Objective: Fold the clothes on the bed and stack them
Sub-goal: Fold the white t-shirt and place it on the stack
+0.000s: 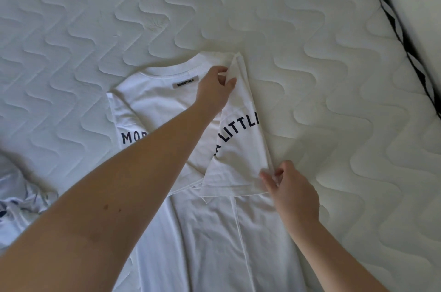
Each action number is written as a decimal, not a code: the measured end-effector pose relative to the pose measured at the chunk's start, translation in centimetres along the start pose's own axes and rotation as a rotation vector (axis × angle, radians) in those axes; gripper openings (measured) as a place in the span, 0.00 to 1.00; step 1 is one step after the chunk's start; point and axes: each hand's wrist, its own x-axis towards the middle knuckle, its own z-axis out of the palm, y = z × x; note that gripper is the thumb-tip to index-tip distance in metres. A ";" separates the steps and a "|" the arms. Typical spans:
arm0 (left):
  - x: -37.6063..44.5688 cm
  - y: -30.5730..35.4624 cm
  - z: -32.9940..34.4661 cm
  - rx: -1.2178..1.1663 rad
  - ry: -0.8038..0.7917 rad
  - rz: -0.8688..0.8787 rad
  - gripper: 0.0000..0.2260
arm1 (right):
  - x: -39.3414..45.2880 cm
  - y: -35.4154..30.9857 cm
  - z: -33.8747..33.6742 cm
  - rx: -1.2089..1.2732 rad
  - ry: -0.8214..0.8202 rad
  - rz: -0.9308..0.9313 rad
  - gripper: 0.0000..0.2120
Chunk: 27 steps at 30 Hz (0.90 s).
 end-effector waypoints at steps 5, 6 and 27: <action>-4.3 -4.0 -2.2 -0.108 -0.075 -0.083 0.06 | 1.8 -2.1 0.4 0.198 0.080 -0.160 0.10; -4.9 -4.8 -2.8 -0.103 -0.070 -0.074 0.07 | 2.4 -2.9 0.5 0.235 0.095 -0.199 0.09; 1.8 -15.4 -21.7 0.053 0.396 -0.332 0.17 | 21.6 -16.7 -3.5 0.362 -0.029 -0.109 0.14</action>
